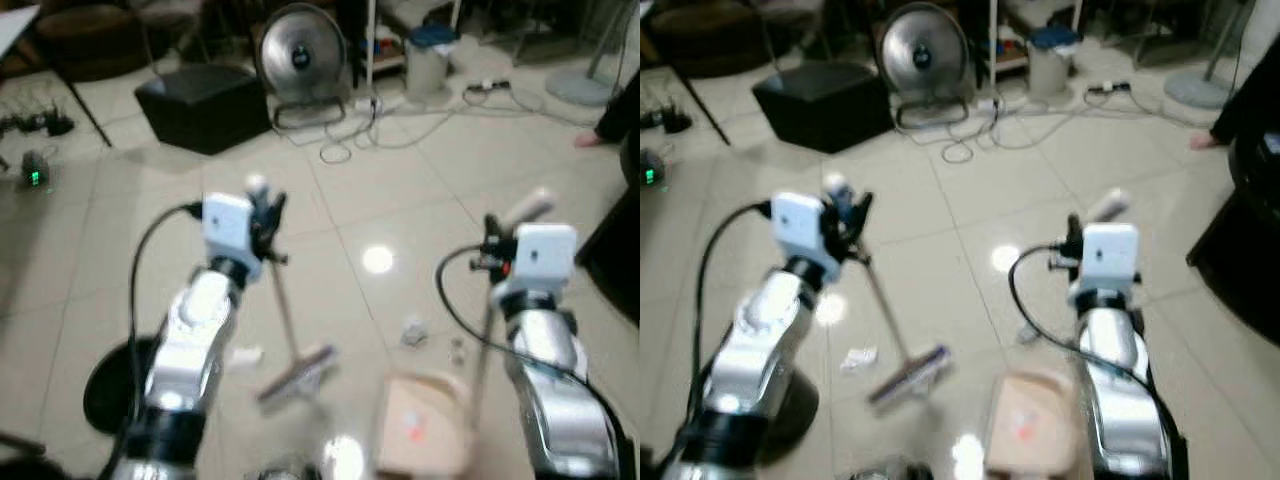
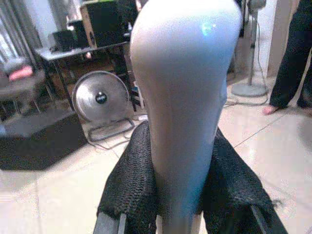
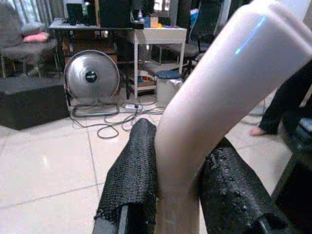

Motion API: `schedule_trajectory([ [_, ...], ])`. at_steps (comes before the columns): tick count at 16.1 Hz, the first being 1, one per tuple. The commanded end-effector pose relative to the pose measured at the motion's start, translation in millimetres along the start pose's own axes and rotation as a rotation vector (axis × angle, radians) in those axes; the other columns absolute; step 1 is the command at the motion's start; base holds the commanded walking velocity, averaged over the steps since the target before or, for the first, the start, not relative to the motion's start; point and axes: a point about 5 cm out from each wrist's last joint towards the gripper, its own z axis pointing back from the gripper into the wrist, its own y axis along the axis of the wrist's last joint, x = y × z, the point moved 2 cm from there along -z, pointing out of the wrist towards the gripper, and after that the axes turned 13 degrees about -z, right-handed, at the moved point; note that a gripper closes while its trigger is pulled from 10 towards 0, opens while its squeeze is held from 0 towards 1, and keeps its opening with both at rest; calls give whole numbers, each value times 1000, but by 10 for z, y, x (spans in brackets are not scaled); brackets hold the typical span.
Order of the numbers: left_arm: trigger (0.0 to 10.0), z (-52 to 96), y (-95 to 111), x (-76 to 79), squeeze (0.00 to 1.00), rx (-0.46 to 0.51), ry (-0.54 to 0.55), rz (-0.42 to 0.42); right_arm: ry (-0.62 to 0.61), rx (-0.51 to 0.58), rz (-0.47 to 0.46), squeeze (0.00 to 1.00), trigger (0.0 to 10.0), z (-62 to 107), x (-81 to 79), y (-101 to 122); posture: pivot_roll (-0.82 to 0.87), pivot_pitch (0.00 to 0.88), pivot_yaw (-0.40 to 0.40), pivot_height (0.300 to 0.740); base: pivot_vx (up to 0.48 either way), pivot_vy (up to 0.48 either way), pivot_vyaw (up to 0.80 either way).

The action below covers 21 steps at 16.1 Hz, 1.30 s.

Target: Sweep floor

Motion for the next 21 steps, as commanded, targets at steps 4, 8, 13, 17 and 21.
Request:
schedule_trajectory([
  [4,10000,-42,108,15,0,43,4,3,-11,24,39,0,10000,-15,55,84,11,84,111,740,369,0,200],
  [8,10000,-54,120,12,0,45,4,-1,0,23,43,0,10000,-32,27,81,15,86,114,740,368,0,800],
  [13,10000,-49,106,22,0,39,-4,1,3,-2,17,0,10000,3,17,8,17,88,118,740,369,0,160],
  [17,10000,-3,-2,53,0,-10,-17,11,41,-19,87,0,10000,4,-62,-95,29,112,127,740,260,0,0],
  [21,10000,-11,-97,36,0,8,81,56,25,8,103,0,10000,-11,-31,-177,41,177,137,740,0,0,0],
])
